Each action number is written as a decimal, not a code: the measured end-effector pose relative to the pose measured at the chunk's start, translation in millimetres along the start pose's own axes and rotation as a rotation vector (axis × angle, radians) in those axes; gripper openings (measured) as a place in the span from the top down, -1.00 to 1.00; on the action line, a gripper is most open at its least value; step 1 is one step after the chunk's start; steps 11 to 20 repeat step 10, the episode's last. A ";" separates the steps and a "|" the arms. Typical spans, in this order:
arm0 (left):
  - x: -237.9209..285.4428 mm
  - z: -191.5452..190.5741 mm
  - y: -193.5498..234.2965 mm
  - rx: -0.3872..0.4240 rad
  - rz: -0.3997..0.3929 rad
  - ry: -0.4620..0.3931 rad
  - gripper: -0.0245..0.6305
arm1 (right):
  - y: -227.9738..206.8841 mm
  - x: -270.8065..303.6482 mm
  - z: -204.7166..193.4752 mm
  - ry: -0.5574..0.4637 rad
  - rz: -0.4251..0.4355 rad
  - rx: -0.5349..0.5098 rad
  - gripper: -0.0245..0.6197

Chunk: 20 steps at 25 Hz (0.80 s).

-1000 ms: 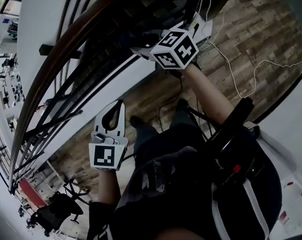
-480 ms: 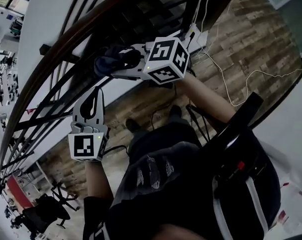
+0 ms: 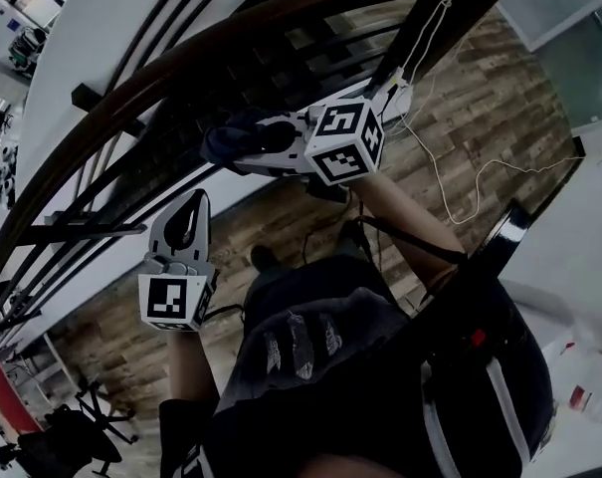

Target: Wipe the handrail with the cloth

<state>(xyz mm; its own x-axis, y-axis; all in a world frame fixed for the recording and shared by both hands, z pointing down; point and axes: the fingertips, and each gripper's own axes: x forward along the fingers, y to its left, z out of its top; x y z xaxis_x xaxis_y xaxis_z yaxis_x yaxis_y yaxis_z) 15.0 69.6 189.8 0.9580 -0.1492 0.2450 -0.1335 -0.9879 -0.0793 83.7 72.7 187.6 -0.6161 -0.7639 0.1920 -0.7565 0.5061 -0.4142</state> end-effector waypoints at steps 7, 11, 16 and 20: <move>-44.3 -9.7 36.0 -0.016 -0.062 -0.013 0.91 | 40.7 58.9 8.0 -0.035 0.038 0.072 0.58; -61.0 -4.3 29.4 -0.005 -0.083 -0.030 0.91 | 68.9 66.0 9.8 -0.071 0.083 0.090 0.58; -61.0 -4.3 29.4 -0.005 -0.083 -0.030 0.91 | 68.9 66.0 9.8 -0.071 0.083 0.090 0.58; -61.0 -4.3 29.4 -0.005 -0.083 -0.030 0.91 | 68.9 66.0 9.8 -0.071 0.083 0.090 0.58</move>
